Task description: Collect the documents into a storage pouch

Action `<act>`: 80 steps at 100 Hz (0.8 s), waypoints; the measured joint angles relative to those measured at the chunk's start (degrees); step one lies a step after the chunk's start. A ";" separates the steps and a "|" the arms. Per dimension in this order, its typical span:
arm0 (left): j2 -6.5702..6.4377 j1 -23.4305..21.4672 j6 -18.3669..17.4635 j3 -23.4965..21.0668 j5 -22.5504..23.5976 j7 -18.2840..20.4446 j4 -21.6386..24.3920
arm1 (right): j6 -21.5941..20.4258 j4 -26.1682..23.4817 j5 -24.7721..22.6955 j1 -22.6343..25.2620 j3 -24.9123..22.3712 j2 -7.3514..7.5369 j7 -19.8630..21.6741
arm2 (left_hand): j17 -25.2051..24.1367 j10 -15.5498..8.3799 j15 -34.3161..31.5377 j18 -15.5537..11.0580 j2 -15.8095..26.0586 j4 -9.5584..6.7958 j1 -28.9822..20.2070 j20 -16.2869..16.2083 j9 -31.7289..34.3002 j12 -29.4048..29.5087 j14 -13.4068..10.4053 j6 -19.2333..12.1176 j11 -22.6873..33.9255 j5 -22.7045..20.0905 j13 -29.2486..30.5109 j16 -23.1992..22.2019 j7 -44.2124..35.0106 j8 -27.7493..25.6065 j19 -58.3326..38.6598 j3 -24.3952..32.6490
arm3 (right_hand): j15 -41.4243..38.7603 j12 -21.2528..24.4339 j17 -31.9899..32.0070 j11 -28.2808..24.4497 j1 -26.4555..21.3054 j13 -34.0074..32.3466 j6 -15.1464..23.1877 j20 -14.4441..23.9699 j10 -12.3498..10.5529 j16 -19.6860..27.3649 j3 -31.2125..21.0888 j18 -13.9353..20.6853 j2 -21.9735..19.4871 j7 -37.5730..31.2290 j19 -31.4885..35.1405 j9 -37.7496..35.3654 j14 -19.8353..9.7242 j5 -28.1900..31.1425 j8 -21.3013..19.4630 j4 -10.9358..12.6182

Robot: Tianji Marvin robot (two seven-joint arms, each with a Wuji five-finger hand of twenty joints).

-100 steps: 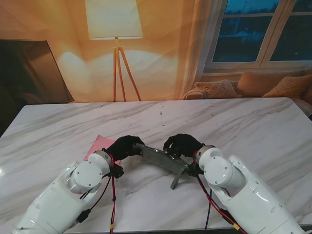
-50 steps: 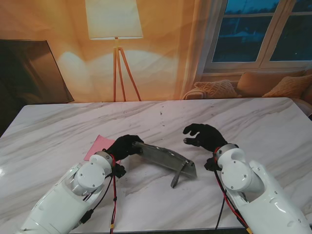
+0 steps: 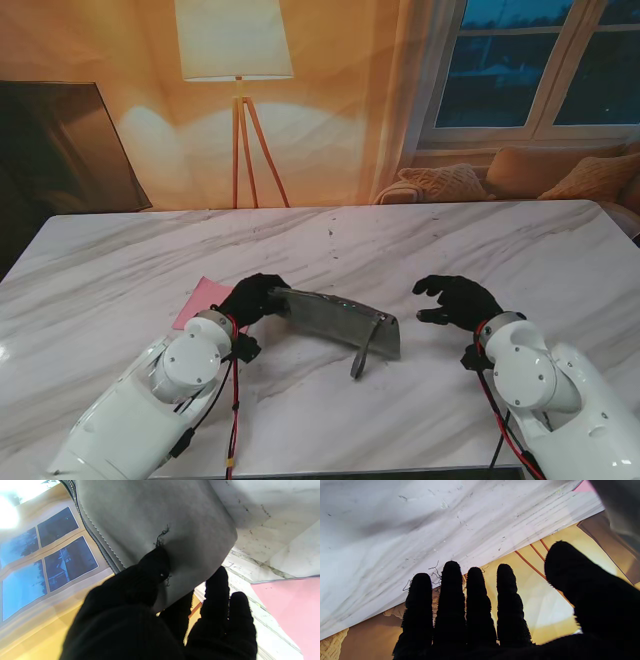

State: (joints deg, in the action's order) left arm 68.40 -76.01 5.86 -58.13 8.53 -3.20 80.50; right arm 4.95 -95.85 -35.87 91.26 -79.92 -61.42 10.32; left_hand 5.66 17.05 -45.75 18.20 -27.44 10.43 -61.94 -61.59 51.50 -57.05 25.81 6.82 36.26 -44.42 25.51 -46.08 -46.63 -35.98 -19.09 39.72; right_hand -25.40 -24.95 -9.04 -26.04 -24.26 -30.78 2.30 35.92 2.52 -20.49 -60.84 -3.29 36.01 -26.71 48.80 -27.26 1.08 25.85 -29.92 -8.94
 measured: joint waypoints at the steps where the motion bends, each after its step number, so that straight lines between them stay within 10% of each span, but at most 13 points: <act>1: 0.03 0.00 0.08 0.01 -0.01 -0.13 0.00 | -0.09 0.09 0.00 0.02 0.00 0.02 0.08 | 0.22 0.00 -0.29 0.08 -0.07 0.00 0.00 -0.06 0.01 0.06 0.01 0.00 0.08 0.00 0.35 -0.01 -0.01 0.00 -0.23 0.04 | 0.33 0.07 0.10 -0.63 -0.01 0.75 -0.06 -0.47 -0.06 0.27 -0.04 0.29 0.19 -0.19 -0.73 0.42 -0.04 0.00 0.00 0.19; 19: 0.46 0.08 0.51 0.19 -0.11 -1.09 0.00 | -2.62 1.48 -0.21 0.10 0.67 0.65 2.04 | 0.82 0.45 -0.99 0.41 -0.29 0.00 0.05 -0.15 0.72 0.45 0.51 0.69 1.55 0.00 0.47 -0.05 -0.04 -0.02 -0.58 0.57 | 4.28 2.09 1.49 1.17 -0.04 3.49 -0.78 -5.13 -1.09 3.09 -0.07 3.47 3.61 0.56 -8.51 3.90 -1.35 -3.57 0.63 -0.07; 29: 0.47 0.35 0.42 0.47 -0.21 -1.09 -0.05 | -3.18 3.53 -0.13 -0.59 3.84 0.85 -3.40 | 0.83 0.53 -1.03 0.42 -0.29 0.00 0.05 -0.24 0.72 0.46 0.51 0.77 2.23 0.00 0.47 -0.05 -0.04 -0.05 -0.58 0.63 | 4.47 2.24 1.49 0.61 -0.04 4.05 -0.80 -5.66 -1.12 3.19 -1.76 4.07 5.66 0.56 -9.66 3.91 -1.39 -3.58 0.63 -0.07; 80: 0.59 0.55 0.39 0.69 -1.06 -1.98 -0.31 | -3.49 9.32 6.84 -4.58 11.84 -1.44 -7.43 | 0.83 1.38 -1.01 0.42 -0.31 0.00 0.01 -0.85 0.65 0.47 0.51 1.45 2.74 0.00 0.47 -0.05 -0.05 -0.52 -0.59 1.36 | 1.17 1.12 0.71 -2.80 -2.84 1.57 2.17 -4.90 -1.81 2.60 -7.47 3.28 6.35 -3.99 -5.77 -4.98 -1.39 1.84 0.95 1.13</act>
State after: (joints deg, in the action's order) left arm 69.00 -75.46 6.25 -57.44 7.47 -5.17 80.19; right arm 1.46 -86.54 -29.03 86.67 -68.09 -62.86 2.89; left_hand 6.49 18.43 -46.76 18.62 -27.75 10.43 -61.93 -62.44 52.15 -56.58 26.33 8.26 39.01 -44.42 25.98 -46.13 -46.68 -36.50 -19.68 41.09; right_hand -24.23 -23.83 -8.34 -28.83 -27.10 -29.21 4.48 31.02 0.71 -17.90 -68.31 -0.01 42.36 -30.70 43.03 -32.24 -0.31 27.69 -28.97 -7.81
